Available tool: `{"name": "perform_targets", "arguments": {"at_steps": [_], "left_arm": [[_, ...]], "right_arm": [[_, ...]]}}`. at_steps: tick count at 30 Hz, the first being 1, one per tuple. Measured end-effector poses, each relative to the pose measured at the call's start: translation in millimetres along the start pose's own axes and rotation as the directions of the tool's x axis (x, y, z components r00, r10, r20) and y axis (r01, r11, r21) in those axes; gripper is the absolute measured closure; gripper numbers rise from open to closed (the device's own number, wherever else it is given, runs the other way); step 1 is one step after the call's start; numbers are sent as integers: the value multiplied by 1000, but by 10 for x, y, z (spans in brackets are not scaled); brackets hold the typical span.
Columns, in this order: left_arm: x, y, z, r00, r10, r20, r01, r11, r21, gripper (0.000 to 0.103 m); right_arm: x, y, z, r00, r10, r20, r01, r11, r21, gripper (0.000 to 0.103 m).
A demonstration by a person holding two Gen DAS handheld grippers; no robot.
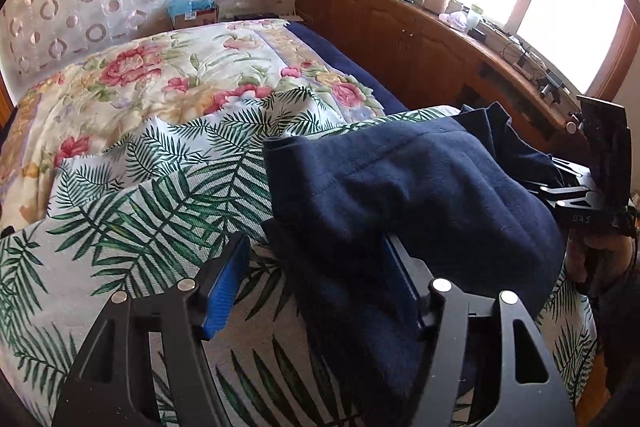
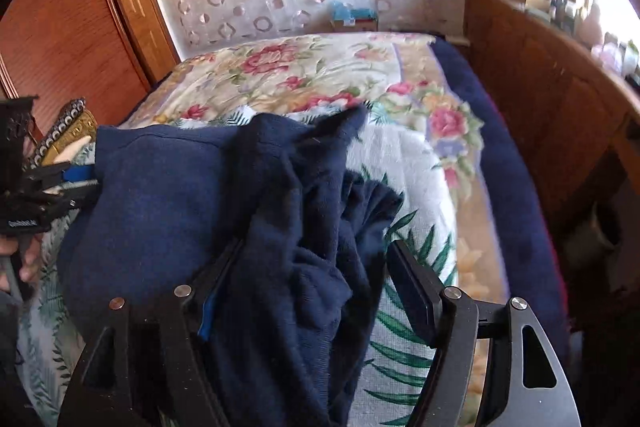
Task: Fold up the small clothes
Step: 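Grasp the folded shirt bundle with both tools, then carry the shirt bundle with both tools onto the clothes stack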
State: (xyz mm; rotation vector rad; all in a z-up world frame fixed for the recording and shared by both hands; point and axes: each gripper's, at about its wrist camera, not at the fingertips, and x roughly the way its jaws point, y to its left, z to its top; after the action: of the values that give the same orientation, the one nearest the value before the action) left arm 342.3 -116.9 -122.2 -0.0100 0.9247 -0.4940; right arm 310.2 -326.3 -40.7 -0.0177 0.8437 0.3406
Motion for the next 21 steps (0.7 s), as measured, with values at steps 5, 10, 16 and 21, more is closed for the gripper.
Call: {"name": "perform_targets", "arguments": {"at_steps": [5,10,16,21], "left_arm": [[55,-35,-4,1000,-2,-2,3,1000,3,36],[84,-67,-9,1000,1,11,-1,1000,22,36],[32,-19,-15,998,-60,27,60,998,25,82],[-235,-48,1,992,-89,85,87,996,23,87]], "right_arm": [[-23,-52,5,1000,27,5,-27,1000,-14,40],[-74,-88,34,997,80,3,-80,997,-19,60],[-55,-53,44,997,70,11,-69,996,-52,75],[-196,-3,37,996,50,70,-45,997,-68,78]]}}
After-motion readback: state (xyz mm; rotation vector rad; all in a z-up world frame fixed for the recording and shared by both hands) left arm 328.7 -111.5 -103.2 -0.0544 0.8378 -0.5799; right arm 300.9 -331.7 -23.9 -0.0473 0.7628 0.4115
